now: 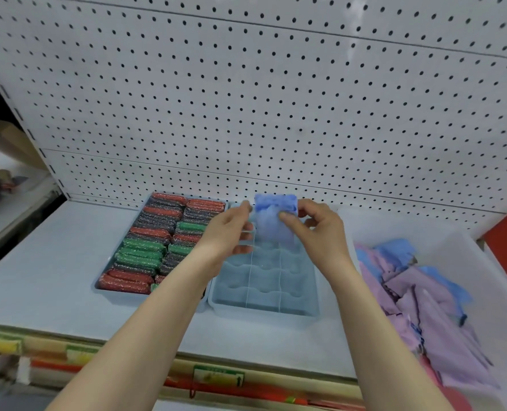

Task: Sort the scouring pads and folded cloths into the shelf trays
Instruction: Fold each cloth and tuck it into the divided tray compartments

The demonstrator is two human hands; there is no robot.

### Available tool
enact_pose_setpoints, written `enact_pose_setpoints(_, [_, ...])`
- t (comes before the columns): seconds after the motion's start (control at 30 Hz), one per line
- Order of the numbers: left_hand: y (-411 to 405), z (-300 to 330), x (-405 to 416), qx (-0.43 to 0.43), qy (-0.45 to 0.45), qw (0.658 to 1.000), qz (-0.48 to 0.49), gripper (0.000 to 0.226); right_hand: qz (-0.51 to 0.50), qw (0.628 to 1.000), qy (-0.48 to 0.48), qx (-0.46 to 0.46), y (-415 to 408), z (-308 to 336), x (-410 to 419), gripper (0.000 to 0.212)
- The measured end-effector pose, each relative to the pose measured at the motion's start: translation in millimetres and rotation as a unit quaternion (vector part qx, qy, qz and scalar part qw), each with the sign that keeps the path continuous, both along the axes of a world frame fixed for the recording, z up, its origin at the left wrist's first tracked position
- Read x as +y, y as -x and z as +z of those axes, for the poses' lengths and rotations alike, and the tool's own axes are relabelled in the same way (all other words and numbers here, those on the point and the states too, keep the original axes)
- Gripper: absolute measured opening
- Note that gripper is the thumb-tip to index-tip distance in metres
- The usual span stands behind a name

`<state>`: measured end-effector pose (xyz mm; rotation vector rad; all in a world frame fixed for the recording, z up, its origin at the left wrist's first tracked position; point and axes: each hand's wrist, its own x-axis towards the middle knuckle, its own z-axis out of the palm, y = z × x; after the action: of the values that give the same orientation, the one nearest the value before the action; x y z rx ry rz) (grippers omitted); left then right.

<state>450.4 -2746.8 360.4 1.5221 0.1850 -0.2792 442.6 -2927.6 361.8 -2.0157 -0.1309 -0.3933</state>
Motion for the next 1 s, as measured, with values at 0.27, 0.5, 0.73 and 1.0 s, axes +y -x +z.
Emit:
enact_pose_setpoints(0.27, [3.7, -5.9, -1.8, -0.076, 0.027, 0.993, -0.081, 0.047, 0.123, 0.957, -0.219, 0.144, 8.1, 4.1, -8.5, 0.008])
enact_pose_setpoints(0.5, [6.9, -10.5, -1.7, -0.068, 0.088, 0.992, -0.062, 0.017, 0.186, 0.938, -0.219, 0.192, 13.9, 2.0, -15.4, 0.021])
enact_pose_setpoints(0.73, [6.9, -7.3, -3.1, -0.036, 0.121, 0.991, -0.051, 0.017, 0.148, 0.970, -0.161, 0.104, 11.6, -2.1, -12.4, 0.059])
enact_pose_setpoints(1.0, [9.5, -21.5, -3.4, -0.047, 0.057, 0.995, -0.060, 0.023, 0.143, 0.967, -0.166, 0.130, 8.1, -9.2, -12.1, 0.048])
